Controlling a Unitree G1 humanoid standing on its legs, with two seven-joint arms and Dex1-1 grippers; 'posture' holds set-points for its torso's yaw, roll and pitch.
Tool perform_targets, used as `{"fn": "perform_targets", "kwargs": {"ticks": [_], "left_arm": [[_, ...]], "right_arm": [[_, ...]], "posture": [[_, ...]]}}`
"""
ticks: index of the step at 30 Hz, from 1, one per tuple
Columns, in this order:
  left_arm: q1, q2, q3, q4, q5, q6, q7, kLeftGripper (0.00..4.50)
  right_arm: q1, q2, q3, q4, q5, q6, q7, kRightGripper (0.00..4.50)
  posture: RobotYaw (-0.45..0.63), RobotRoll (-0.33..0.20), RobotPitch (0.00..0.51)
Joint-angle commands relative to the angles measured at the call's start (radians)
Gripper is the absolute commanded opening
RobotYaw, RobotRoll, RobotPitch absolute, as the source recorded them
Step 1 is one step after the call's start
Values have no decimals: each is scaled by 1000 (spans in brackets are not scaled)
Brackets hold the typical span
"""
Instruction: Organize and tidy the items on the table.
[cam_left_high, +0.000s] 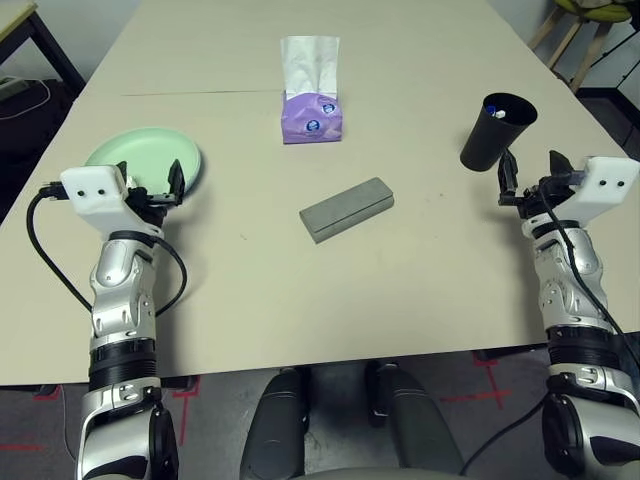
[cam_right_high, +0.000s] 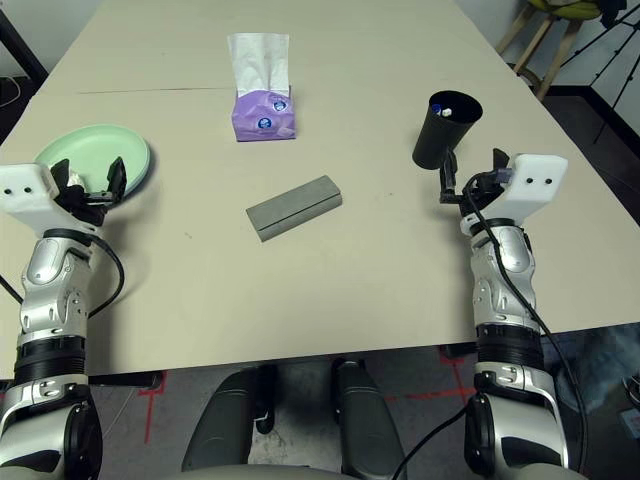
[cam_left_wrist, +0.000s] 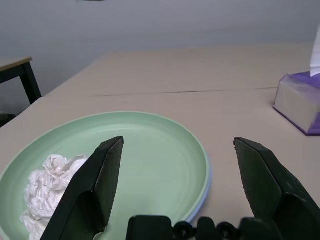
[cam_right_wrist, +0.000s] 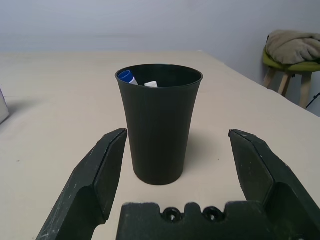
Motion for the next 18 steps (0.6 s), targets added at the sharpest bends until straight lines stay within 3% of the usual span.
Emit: {"fn": "perform_targets", "kwargs": {"ticks": [1,18], "left_arm": [[22,-15,-6,0,-19,-5,-17,4500],[0,-40,-17,32,-2,-43,29,4500]], "right_arm": [[16,-11,0,-30,6,25,2,4464],[86,13,27,-157,-8,120,-24,4464]], "posture": [[65,0,125],[36,0,122]]}}
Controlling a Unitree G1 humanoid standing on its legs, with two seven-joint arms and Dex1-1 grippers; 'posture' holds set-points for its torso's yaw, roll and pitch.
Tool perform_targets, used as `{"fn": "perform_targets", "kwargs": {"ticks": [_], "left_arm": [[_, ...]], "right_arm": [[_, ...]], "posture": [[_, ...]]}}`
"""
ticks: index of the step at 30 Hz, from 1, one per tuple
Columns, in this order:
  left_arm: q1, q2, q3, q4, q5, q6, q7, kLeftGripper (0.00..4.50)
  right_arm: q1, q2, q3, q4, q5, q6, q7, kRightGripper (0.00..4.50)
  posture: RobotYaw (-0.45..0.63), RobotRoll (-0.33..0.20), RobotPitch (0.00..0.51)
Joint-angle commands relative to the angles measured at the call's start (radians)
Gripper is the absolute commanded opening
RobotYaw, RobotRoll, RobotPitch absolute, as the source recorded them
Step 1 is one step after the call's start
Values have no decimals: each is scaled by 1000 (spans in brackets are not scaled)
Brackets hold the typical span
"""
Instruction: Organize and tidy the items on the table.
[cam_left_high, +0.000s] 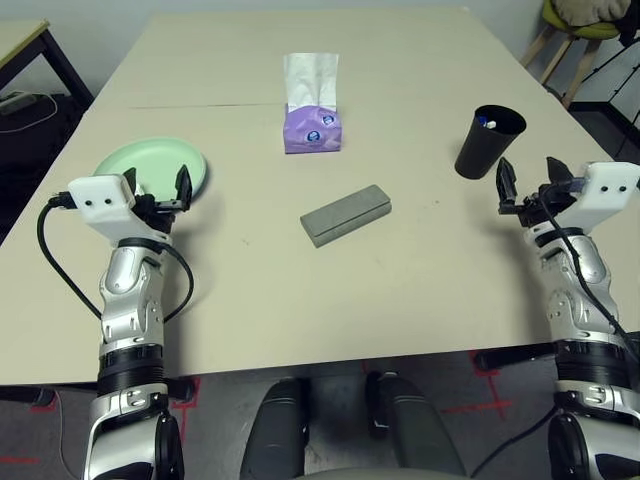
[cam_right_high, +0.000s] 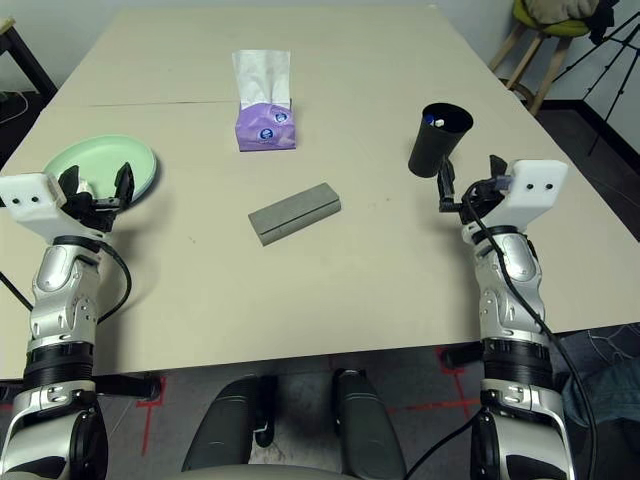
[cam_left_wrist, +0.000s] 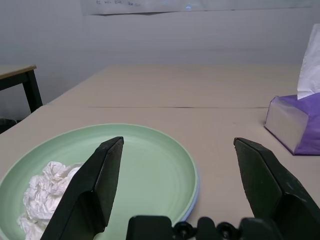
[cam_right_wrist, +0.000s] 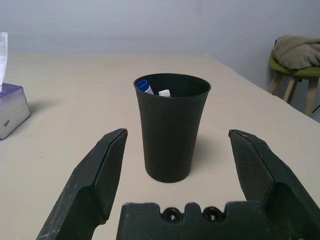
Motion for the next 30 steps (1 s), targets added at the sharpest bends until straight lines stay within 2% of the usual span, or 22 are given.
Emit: {"fn": "perform_targets", "kwargs": {"ticks": [1,8,15,24,30], "left_arm": [[-1,1,-11,23,1,-2,-10,4500],[3,11,-18,18,-7,18,-40,4500],[19,25,-16,12,-15,43,-69,4500],[35,28,-17,-9,-27,25,-92,4500],[27,43,-25,-3,-16,18,-104,4500]], "right_arm": [[23,3,10,-23,-6,19,-7,4464],[30,38,28,-19,-28,23,-48,4464],[-79,4,18,96,-38,40,-59,4464],[-131,-100,-37,243,28,-73,99,4464],[-154,-125,-43,327,73,-121,221,4464]], "posture": [[36,0,124],[38,0,131],[53,0,144],[78,0,144],[85,0,148]]}}
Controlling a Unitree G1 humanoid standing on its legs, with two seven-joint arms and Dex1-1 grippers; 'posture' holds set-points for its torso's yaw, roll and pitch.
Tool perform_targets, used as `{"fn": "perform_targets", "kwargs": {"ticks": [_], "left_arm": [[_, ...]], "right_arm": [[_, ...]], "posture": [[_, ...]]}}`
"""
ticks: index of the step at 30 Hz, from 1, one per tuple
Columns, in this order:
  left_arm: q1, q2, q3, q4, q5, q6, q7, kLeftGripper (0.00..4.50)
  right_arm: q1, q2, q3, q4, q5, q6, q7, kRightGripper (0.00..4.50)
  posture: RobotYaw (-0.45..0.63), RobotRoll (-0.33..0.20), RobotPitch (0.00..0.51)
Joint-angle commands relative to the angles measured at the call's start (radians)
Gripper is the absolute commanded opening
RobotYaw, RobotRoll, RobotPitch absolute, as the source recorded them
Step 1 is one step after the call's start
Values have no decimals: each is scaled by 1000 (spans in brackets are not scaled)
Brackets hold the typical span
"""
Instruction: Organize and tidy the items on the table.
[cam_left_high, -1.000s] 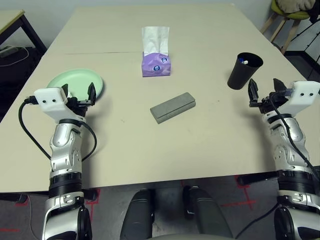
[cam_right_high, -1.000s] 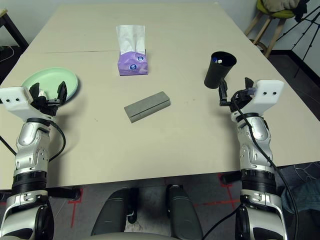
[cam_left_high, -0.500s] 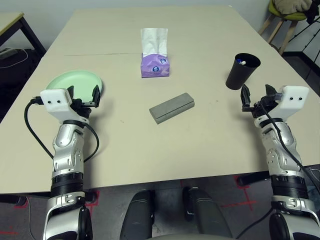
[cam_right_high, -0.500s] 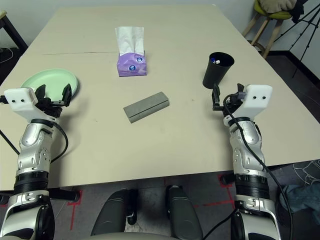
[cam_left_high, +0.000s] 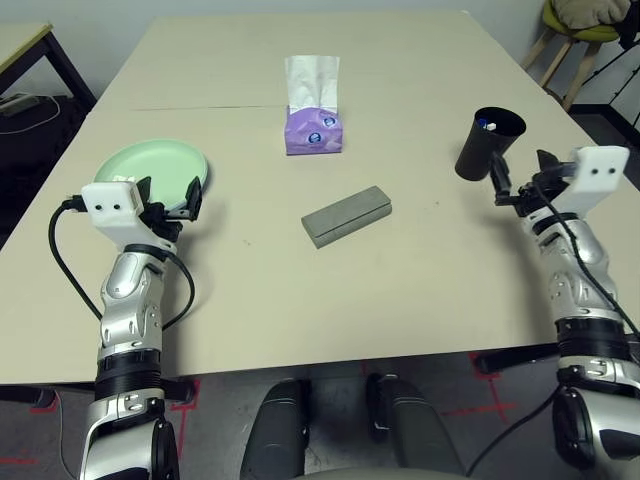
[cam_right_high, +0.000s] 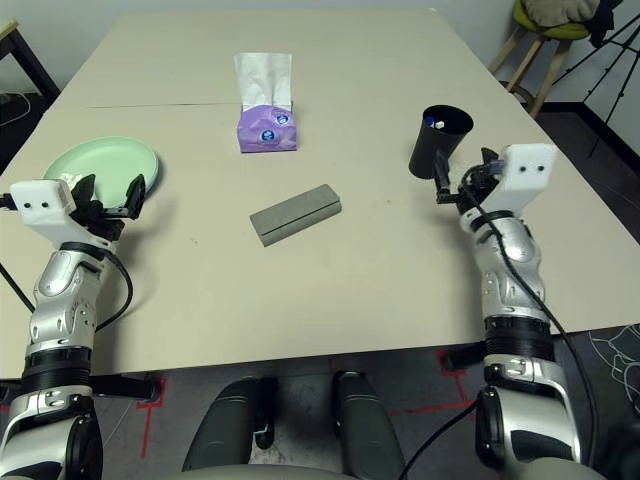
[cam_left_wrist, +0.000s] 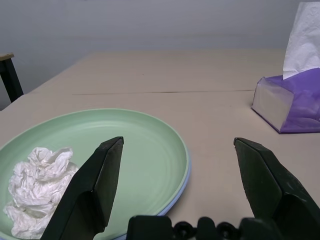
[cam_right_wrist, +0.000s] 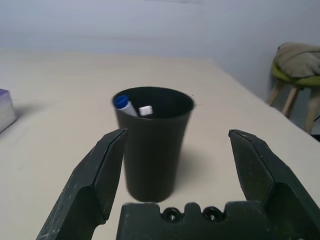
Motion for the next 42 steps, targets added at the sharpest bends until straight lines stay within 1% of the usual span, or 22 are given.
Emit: {"fn": "perform_targets", "kwargs": {"ticks": [1,4,9,17,22,25,35,42], "left_arm": [[2,15,-10,-3,9,-12,-18,4500],[-4,19,-10,6,8,-12,-21,4500],[-7,17,-16,31,12,-20,-28,4500],[-27,21,-23,58,14,-23,-30,4500],[-26,21,-19,51,18,-26,-15,4500],[-24,15,-20,41,17,-24,-5,4500],[-36,14,-10,39,21,-20,39,4500],[-41,23,-2,39,59,-31,112,4500]], "right_arm": [[-26,-18,3,62,16,-18,63,4464],[-51,-38,11,120,-14,-22,57,4464],[-54,-23,17,139,-19,-38,51,4464],[-40,-6,13,106,-19,-22,16,4464],[1,8,-5,52,-14,11,-64,4464],[28,23,2,13,-14,19,-89,4464],[29,40,25,-30,-19,45,-93,4464],[22,38,30,-40,-19,53,-92,4464]], "posture": [[88,0,148],[96,0,149],[93,0,156],[80,0,158],[67,0,148],[63,0,146],[71,0,145],[71,0,141]]}}
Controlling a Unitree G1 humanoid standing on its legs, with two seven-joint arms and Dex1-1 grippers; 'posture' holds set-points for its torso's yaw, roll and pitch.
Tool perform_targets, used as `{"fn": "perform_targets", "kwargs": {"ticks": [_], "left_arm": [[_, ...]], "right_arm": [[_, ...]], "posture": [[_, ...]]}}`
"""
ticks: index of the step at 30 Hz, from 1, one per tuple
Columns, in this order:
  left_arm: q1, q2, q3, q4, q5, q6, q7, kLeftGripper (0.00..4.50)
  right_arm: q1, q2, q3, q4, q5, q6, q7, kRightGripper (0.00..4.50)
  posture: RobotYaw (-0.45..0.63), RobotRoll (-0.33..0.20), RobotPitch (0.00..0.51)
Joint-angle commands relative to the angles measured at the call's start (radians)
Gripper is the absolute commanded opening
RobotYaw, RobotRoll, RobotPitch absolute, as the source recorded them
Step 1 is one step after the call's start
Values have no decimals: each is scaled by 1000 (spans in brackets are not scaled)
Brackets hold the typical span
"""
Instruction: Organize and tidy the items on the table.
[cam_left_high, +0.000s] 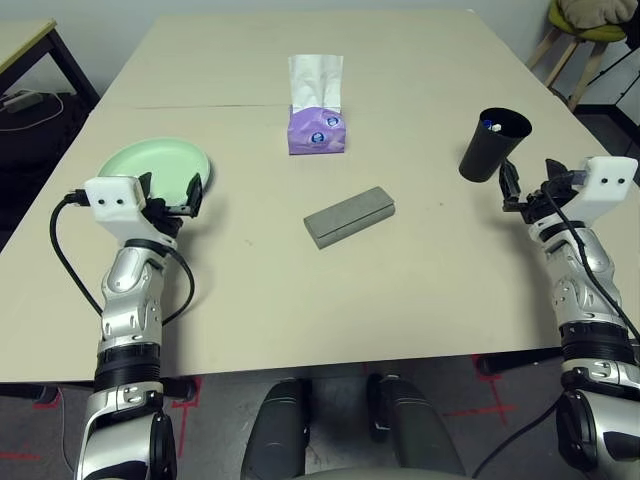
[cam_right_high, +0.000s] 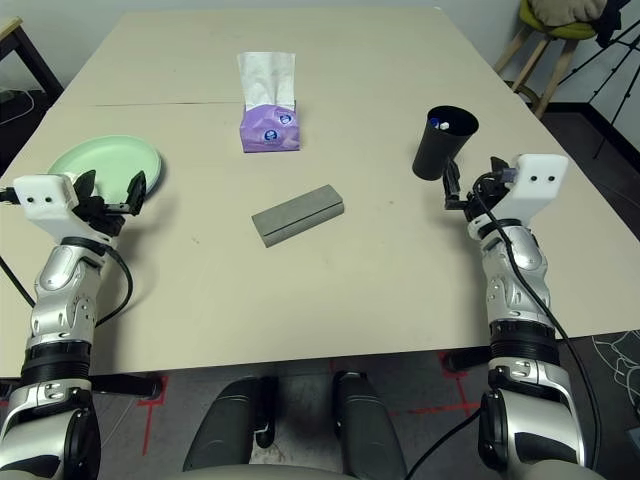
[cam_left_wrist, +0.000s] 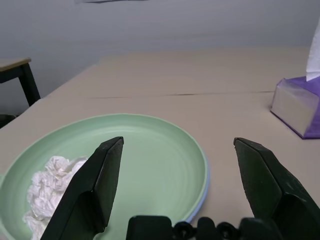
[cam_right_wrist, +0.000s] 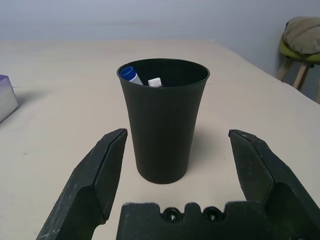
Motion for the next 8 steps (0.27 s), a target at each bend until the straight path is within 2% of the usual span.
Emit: {"fn": "perform_targets", "kwargs": {"ticks": [1,8], "left_arm": [[0,8,8,-2,24,-12,33,4500],[-12,4,9,12,25,-18,48,4500]], "right_arm": [[-2,-2,3,-15,-3,13,-1,4464],[-1,-2,2,-23,-7,12,-11,4464]], "posture": [[71,0,141],[65,0,140]]}}
